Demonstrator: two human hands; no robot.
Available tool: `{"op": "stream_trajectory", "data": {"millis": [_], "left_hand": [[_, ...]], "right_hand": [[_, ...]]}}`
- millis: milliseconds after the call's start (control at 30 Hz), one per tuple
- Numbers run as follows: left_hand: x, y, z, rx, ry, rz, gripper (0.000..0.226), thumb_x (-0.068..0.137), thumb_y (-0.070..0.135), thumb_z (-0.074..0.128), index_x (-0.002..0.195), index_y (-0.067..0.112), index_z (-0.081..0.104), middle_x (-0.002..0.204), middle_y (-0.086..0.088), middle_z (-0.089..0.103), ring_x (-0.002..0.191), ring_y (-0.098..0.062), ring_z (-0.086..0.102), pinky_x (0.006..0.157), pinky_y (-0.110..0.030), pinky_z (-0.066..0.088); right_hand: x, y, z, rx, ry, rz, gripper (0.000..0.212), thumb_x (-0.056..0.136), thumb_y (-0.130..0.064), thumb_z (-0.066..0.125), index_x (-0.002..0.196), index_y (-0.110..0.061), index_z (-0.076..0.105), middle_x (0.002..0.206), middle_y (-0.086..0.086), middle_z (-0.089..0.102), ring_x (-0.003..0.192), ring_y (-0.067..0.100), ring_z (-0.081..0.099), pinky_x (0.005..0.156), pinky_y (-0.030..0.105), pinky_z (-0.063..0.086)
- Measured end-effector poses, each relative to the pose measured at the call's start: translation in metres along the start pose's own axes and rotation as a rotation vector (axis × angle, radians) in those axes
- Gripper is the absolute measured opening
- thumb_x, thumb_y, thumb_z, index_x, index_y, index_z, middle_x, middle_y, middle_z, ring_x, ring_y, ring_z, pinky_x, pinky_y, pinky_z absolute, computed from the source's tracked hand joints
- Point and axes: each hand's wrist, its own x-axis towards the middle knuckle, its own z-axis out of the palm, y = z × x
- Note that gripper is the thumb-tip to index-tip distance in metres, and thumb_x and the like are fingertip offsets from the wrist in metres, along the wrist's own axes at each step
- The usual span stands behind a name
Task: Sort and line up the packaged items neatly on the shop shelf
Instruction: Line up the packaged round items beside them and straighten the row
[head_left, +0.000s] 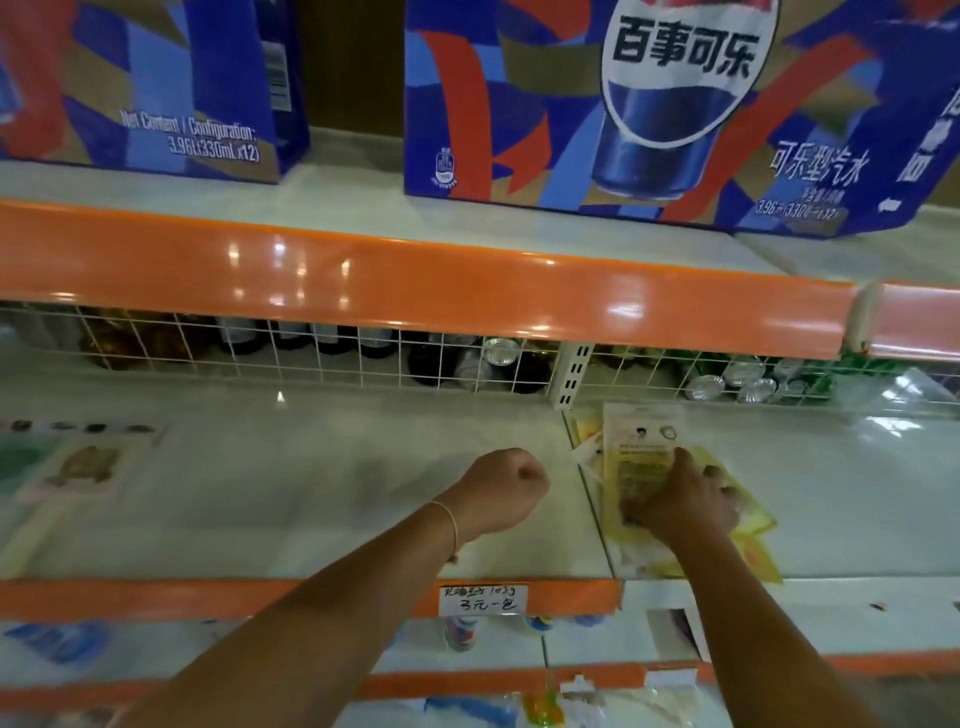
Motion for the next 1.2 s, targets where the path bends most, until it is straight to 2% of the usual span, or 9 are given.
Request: {"op": "stream_trajectory", "data": {"millis": [300, 400, 500, 600, 700, 833, 933, 1100, 1200], "left_hand": [[-0.001, -0.028, -0.024, -0.01, 0.03, -0.048, 0.023, 0.094, 0.03, 0.051, 0.109, 0.019, 0.065, 0.101, 0.005, 0.064, 0.098, -0.016, 0.062, 0.079, -0.026, 0.051], [-0.003, -0.044, -0.041, -0.068, 0.069, -0.1, 0.031, 0.093, 0.034, 0.052, 0.12, 0.018, 0.059, 0.111, 0.0, 0.062, 0.102, -0.02, 0.063, 0.088, -0.036, 0.054], [-0.012, -0.065, -0.065, -0.274, 0.102, -0.205, 0.032, 0.096, 0.036, 0.05, 0.117, 0.012, 0.056, 0.106, -0.007, 0.064, 0.086, -0.024, 0.067, 0.076, -0.037, 0.056], [-0.027, -0.09, -0.097, -0.484, 0.106, -0.269, 0.044, 0.098, 0.042, 0.045, 0.104, 0.001, 0.06, 0.096, -0.018, 0.067, 0.074, -0.025, 0.065, 0.063, -0.033, 0.055], [-0.046, -0.119, -0.132, -0.544, 0.231, -0.31, 0.04, 0.098, 0.034, 0.051, 0.097, -0.003, 0.066, 0.089, -0.015, 0.071, 0.075, -0.027, 0.068, 0.064, -0.034, 0.054], [-0.07, -0.155, -0.175, -0.567, 0.394, -0.334, 0.016, 0.095, 0.02, 0.058, 0.089, 0.01, 0.07, 0.079, -0.005, 0.071, 0.068, -0.021, 0.066, 0.062, -0.032, 0.053], [-0.087, -0.174, -0.198, -0.539, 0.466, -0.352, 0.015, 0.093, 0.025, 0.062, 0.08, 0.019, 0.067, 0.065, 0.002, 0.062, 0.056, -0.014, 0.054, 0.053, -0.023, 0.04], [-0.104, -0.197, -0.223, -0.621, 0.566, -0.368, 0.022, 0.094, 0.02, 0.061, 0.073, 0.014, 0.066, 0.068, -0.004, 0.066, 0.057, -0.013, 0.058, 0.05, -0.021, 0.044], [-0.11, -0.201, -0.228, -0.624, 0.645, -0.392, 0.026, 0.095, 0.017, 0.057, 0.073, 0.01, 0.068, 0.071, -0.002, 0.068, 0.063, -0.012, 0.062, 0.052, -0.018, 0.05]], "right_hand": [[-0.005, -0.027, -0.004, 0.499, -0.034, -0.047, 0.072, 0.078, -0.016, 0.075, 0.14, -0.017, 0.041, 0.127, 0.013, 0.059, 0.115, 0.033, 0.056, 0.094, 0.039, 0.046], [-0.024, -0.054, 0.013, 0.72, -0.14, -0.118, 0.058, 0.079, 0.003, 0.07, 0.129, -0.018, 0.049, 0.118, 0.012, 0.058, 0.11, 0.032, 0.059, 0.073, 0.026, 0.054], [-0.06, -0.089, 0.038, 0.817, -0.179, -0.257, 0.053, 0.08, 0.015, 0.059, 0.124, -0.014, 0.05, 0.109, 0.009, 0.059, 0.091, 0.018, 0.062, 0.057, 0.018, 0.053], [-0.108, -0.135, 0.059, 0.992, -0.252, -0.208, 0.066, 0.075, 0.004, 0.074, 0.126, -0.031, 0.051, 0.11, 0.0, 0.066, 0.092, 0.013, 0.066, 0.067, 0.024, 0.057], [-0.153, -0.173, 0.079, 0.954, -0.318, -0.312, 0.076, 0.076, -0.004, 0.076, 0.135, -0.036, 0.042, 0.114, -0.003, 0.067, 0.097, 0.013, 0.068, 0.079, 0.038, 0.059], [-0.187, -0.216, 0.097, 0.919, -0.433, -0.322, 0.087, 0.081, -0.008, 0.074, 0.145, -0.041, 0.026, 0.098, 0.0, 0.071, 0.075, 0.018, 0.071, 0.059, 0.036, 0.058], [-0.201, -0.242, 0.104, 0.951, -0.476, -0.325, 0.077, 0.086, -0.011, 0.07, 0.145, -0.038, 0.03, 0.092, 0.001, 0.073, 0.068, 0.023, 0.07, 0.047, 0.034, 0.054], [-0.217, -0.283, 0.109, 0.924, -0.437, -0.368, 0.052, 0.09, -0.009, 0.062, 0.132, -0.035, 0.047, 0.088, 0.001, 0.072, 0.063, 0.022, 0.069, 0.043, 0.03, 0.051], [-0.221, -0.298, 0.118, 0.684, -0.321, -0.457, 0.049, 0.091, -0.023, 0.061, 0.136, -0.032, 0.045, 0.099, -0.005, 0.068, 0.075, 0.018, 0.068, 0.06, 0.033, 0.056]]}}
